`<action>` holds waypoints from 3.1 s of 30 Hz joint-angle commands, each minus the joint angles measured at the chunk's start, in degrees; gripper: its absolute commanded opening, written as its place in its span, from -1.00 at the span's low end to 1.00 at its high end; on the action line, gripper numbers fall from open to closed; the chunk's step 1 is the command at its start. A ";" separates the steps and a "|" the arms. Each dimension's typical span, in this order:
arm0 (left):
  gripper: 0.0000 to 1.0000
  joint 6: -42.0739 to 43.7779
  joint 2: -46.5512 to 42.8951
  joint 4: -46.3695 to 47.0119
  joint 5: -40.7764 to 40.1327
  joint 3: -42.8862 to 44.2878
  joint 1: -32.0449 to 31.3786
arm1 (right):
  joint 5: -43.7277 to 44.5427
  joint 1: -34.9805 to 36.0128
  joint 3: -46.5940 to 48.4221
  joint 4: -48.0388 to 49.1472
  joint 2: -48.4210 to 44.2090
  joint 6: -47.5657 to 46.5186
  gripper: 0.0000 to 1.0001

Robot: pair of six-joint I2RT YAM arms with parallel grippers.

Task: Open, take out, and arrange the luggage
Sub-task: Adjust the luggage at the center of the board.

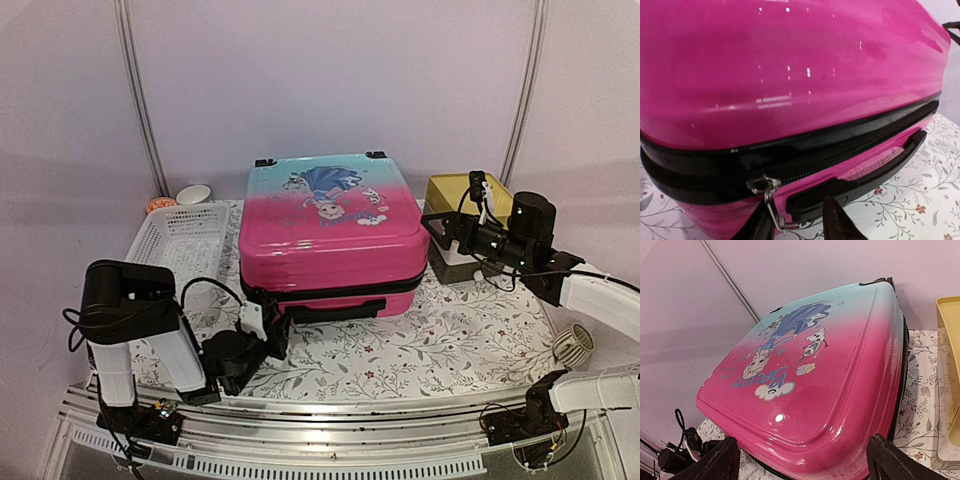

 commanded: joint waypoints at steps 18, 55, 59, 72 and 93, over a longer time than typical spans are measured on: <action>-0.50 -2.63 -5.14 1.54 -7.69 -1.32 5.08 | 0.48 0.23 -0.69 1.91 -0.68 -0.28 0.78; -1.00 -6.22 -15.02 -7.54 2.00 -9.40 7.36 | 6.77 11.66 27.36 -18.27 18.39 -20.66 0.83; -1.00 -6.75 -15.36 -8.03 2.43 -9.74 7.60 | 10.08 11.72 30.08 -20.97 24.03 -19.95 0.85; -1.00 -11.57 -23.30 -17.95 4.87 -13.07 11.81 | 13.31 9.42 28.59 -24.36 29.54 -16.16 0.86; -1.00 -10.90 -51.56 -60.75 27.02 -7.40 30.76 | 13.69 8.25 28.55 -26.28 29.40 -17.16 0.87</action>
